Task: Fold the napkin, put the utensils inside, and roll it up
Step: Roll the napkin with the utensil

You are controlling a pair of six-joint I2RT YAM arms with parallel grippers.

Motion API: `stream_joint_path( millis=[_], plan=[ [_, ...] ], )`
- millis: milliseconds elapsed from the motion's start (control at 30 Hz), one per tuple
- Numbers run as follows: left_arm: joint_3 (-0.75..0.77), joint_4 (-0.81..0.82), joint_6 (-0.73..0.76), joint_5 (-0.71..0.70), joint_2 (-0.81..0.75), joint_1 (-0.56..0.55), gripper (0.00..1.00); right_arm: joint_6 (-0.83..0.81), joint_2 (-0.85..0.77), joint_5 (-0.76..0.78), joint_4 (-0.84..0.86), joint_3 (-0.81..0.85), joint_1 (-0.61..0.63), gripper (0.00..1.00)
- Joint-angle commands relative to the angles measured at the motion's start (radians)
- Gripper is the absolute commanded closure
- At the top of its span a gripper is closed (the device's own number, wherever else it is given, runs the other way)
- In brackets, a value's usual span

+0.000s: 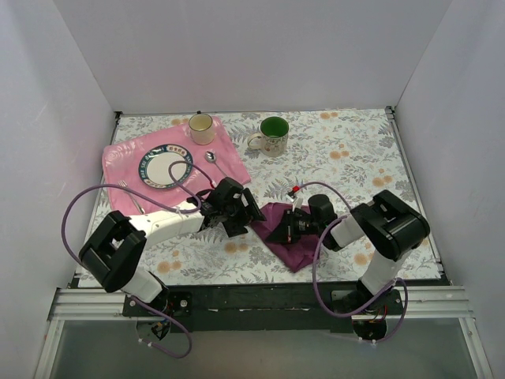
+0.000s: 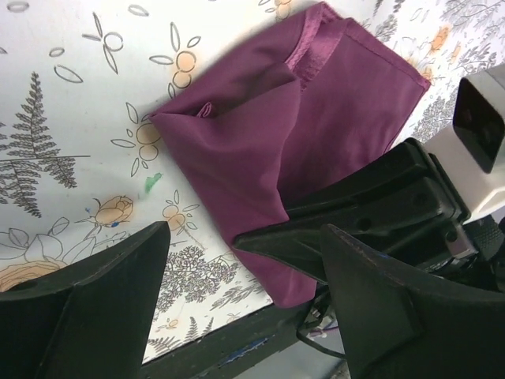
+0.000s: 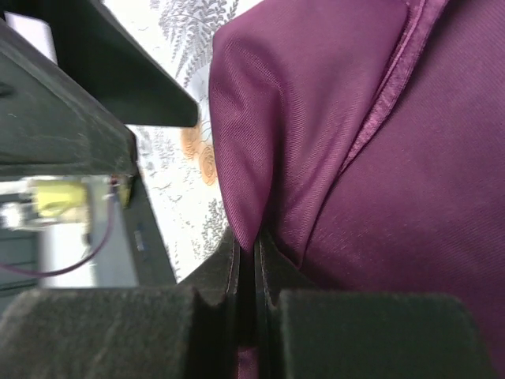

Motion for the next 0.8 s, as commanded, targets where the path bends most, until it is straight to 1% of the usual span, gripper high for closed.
stream_joint_path(
  millis=[0,33,67,167,267,367,400,433,500,533,633,667,733,767],
  plan=[
    [-0.032,0.057,-0.077,0.058,0.029,0.000,0.23,0.152,0.126,-0.170,0.125,-0.032,-0.040,0.99],
    [-0.034,0.059,-0.090,0.063,0.040,0.000,0.23,0.198,0.136,-0.179,0.152,-0.032,-0.050,0.99],
    [-0.038,0.062,-0.124,0.070,0.057,0.000,0.23,0.218,0.151,-0.194,0.197,-0.030,-0.053,0.99],
    [-0.058,0.103,-0.179,0.084,0.086,0.000,0.22,0.278,0.165,-0.216,0.260,-0.021,-0.056,0.99],
    [-0.071,0.133,-0.209,0.058,0.112,0.000,0.22,0.313,0.166,-0.226,0.282,-0.021,-0.056,0.99],
    [-0.104,0.205,-0.270,0.063,0.125,0.000,0.25,0.370,0.182,-0.243,0.338,-0.027,-0.055,0.99],
    [-0.113,0.221,-0.308,0.067,0.134,0.000,0.26,0.390,0.188,-0.246,0.388,-0.032,-0.055,0.99],
    [-0.129,0.253,-0.330,0.070,0.135,0.000,0.29,0.407,0.197,-0.248,0.418,-0.037,-0.055,0.99],
    [-0.166,0.266,-0.370,0.069,0.129,0.000,0.32,0.428,0.217,-0.246,0.436,-0.038,-0.056,0.99],
    [-0.181,0.310,-0.394,0.064,0.126,0.000,0.36,0.434,0.231,-0.248,0.455,-0.038,-0.056,0.99],
    [-0.187,0.298,-0.370,0.028,0.115,-0.003,0.43,0.439,0.255,-0.254,0.475,-0.034,-0.056,0.99],
    [-0.180,0.289,-0.352,0.014,0.118,-0.003,0.49,0.439,0.258,-0.256,0.479,-0.030,-0.056,0.99],
    [-0.143,0.240,-0.297,-0.014,0.144,-0.005,0.57,0.436,0.269,-0.263,0.483,-0.026,-0.056,0.99],
    [-0.132,0.226,-0.286,-0.020,0.151,-0.009,0.65,0.428,0.271,-0.268,0.476,-0.024,-0.058,0.99]
  ],
)
